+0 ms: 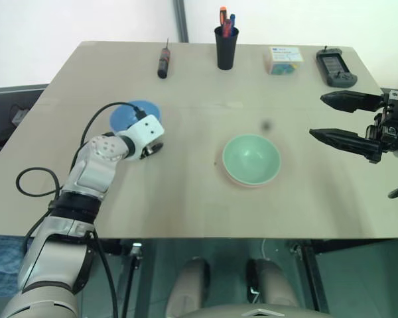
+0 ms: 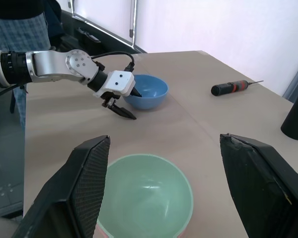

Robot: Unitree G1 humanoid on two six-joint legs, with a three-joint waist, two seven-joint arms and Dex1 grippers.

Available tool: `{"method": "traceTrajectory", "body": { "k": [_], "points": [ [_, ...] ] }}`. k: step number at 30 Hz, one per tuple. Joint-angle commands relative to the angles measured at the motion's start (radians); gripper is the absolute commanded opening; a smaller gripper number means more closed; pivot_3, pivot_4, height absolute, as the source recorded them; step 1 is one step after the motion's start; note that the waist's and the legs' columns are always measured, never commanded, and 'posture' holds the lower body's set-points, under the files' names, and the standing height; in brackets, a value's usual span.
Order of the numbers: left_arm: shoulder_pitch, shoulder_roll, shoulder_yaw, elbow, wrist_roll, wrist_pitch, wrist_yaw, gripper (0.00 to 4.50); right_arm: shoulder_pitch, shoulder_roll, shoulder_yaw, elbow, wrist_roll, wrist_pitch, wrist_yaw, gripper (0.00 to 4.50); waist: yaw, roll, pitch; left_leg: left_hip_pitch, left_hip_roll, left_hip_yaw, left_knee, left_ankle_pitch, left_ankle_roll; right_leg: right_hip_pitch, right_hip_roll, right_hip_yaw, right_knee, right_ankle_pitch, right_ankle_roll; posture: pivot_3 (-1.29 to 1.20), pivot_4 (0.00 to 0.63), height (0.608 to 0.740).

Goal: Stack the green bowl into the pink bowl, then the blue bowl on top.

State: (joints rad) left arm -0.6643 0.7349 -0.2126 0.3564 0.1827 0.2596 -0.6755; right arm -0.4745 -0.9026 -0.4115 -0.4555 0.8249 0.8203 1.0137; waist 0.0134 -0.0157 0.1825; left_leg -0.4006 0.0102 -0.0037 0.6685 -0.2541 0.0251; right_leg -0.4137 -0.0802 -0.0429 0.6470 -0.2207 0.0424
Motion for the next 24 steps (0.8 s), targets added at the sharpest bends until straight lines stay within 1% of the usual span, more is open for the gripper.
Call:
{"method": "traceTrajectory", "body": {
  "k": [1,2,3,4,11,17,24],
  "points": [
    [-0.038,-0.002,-0.006,0.023,0.021,-0.043,-0.019,1.37,0.011,-0.024,-0.041,-0.033,0.025,-0.029,-0.019,3.7,0.0,0.0,0.0,0.0,0.0,0.0,0.0,0.0,0.0,0.0,0.0,0.0,0.0,0.0,0.0,0.0,0.15,0.74],
    [-0.042,-0.006,-0.006,0.028,0.024,-0.049,-0.024,0.99,0.017,-0.026,-0.043,-0.034,0.027,-0.033,-0.022,3.7,0.0,0.0,0.0,0.0,0.0,0.0,0.0,0.0,0.0,0.0,0.0,0.0,0.0,0.0,0.0,0.0,0.15,0.74],
    [-0.046,-0.009,-0.006,0.029,0.027,-0.054,-0.03,0.43,0.024,-0.029,-0.045,-0.035,0.029,-0.037,-0.024,3.7,0.0,0.0,0.0,0.0,0.0,0.0,0.0,0.0,0.0,0.0,0.0,0.0,0.0,0.0,0.0,0.0,0.15,0.74],
    [-0.049,-0.011,-0.006,0.027,0.027,-0.057,-0.036,0.05,0.03,-0.032,-0.047,-0.035,0.031,-0.042,-0.026,3.7,0.001,0.0,0.0,0.0,0.0,0.0,0.0,0.0,0.0,0.0,0.0,0.0,0.0,0.0,0.0,0.0,0.15,0.74],
    [-0.082,-0.033,-0.014,-0.041,0.031,-0.1,-0.089,0.05,0.043,-0.052,-0.067,-0.027,0.084,-0.038,-0.038,3.7,0.001,0.0,0.0,0.0,0.0,0.0,0.0,0.0,0.0,0.0,0.0,0.0,0.0,0.0,0.0,0.0,0.15,0.74],
    [-0.146,-0.066,-0.032,-0.056,0.039,-0.139,-0.126,0.05,0.1,-0.092,-0.087,0.005,0.069,-0.07,-0.002,3.7,0.001,-0.001,0.0,-0.002,0.0,0.001,0.001,0.0,0.0,0.0,0.0,-0.001,0.0,0.0,0.0,0.0,0.15,0.74],
    [-0.265,-0.113,-0.065,-0.042,0.018,-0.28,-0.224,0.05,0.182,-0.118,-0.156,0.051,0.051,-0.11,0.052,3.7,0.001,-0.001,0.0,-0.002,-0.001,0.003,0.002,0.0,0.001,0.0,0.0,-0.001,0.0,0.0,0.001,0.0,0.15,0.74]
  ]
}}
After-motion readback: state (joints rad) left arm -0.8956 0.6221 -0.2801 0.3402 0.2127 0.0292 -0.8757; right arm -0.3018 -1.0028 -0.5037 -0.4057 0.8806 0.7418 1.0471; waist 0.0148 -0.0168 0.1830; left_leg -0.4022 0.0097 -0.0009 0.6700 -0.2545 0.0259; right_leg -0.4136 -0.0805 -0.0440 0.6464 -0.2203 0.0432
